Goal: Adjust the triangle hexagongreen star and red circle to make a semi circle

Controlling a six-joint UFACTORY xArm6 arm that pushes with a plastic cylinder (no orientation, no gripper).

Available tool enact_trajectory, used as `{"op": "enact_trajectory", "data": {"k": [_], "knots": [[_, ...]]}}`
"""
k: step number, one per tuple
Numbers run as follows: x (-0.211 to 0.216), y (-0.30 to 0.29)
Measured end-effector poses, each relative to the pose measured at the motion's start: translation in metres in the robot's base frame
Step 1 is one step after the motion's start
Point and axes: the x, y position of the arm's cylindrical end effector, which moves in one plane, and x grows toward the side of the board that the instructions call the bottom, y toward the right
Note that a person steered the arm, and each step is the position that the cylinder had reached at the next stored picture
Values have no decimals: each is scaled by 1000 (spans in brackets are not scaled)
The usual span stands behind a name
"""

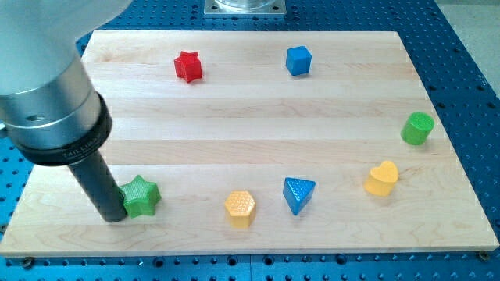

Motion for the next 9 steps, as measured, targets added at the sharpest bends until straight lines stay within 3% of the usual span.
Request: {"op": "enact_trajectory", "data": {"k": [1, 3, 4, 5, 6, 7, 8, 9], "knots": [[2, -58], [-82, -131], [-130, -109], [-116, -84], [-74, -34], [-82, -35], [-142, 7], [-162, 72]]}}
